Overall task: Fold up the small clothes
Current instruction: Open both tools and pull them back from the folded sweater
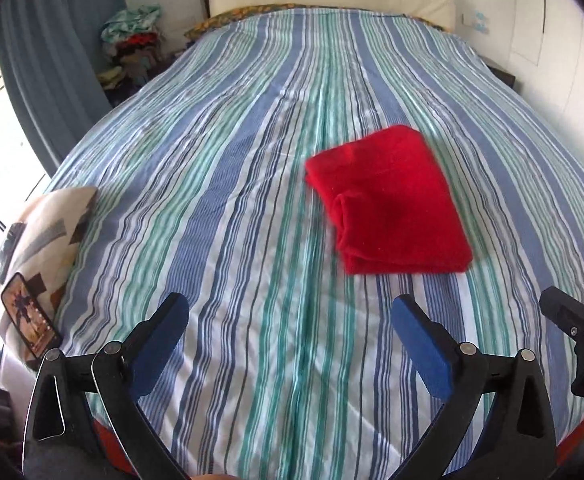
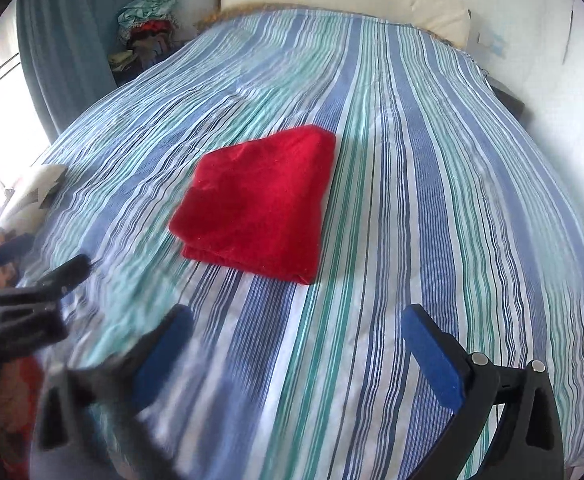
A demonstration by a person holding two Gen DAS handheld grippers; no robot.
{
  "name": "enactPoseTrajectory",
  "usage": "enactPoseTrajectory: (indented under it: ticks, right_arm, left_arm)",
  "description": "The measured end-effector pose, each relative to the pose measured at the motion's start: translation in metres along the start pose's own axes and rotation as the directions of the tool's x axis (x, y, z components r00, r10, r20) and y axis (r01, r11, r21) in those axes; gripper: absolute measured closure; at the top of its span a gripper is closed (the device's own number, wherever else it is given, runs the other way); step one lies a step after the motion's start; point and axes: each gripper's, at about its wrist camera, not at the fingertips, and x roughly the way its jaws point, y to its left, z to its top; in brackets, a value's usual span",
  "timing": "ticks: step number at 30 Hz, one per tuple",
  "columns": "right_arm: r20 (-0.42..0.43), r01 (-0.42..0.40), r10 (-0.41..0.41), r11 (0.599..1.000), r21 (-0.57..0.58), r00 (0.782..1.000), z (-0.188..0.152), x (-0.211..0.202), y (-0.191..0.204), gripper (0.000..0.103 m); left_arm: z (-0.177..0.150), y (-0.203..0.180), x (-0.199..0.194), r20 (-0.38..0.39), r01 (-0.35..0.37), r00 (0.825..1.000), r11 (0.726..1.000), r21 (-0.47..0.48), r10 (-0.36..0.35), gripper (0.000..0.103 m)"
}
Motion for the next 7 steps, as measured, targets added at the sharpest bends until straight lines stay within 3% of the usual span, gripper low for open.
enactPoseTrajectory:
  ticks: [4,7]
  right_arm:
    - [0.009,-0.003,0.003,1.000,0.008,1.000,0.000,-0.007,-0.001,0.000]
    - [0.017,-0.009,0.009,1.000,0.015,1.000,0.000,-0.009,-0.002,0.000]
  left_arm:
    - [-0.002,0.001,-0.005,0.003,0.020,1.000,1.000,-0.021,-0.020,0.001]
    - [-0.004,-0.006,-0.012,0.028,-0.004,1.000,1.000,0.003,0.004,0.002]
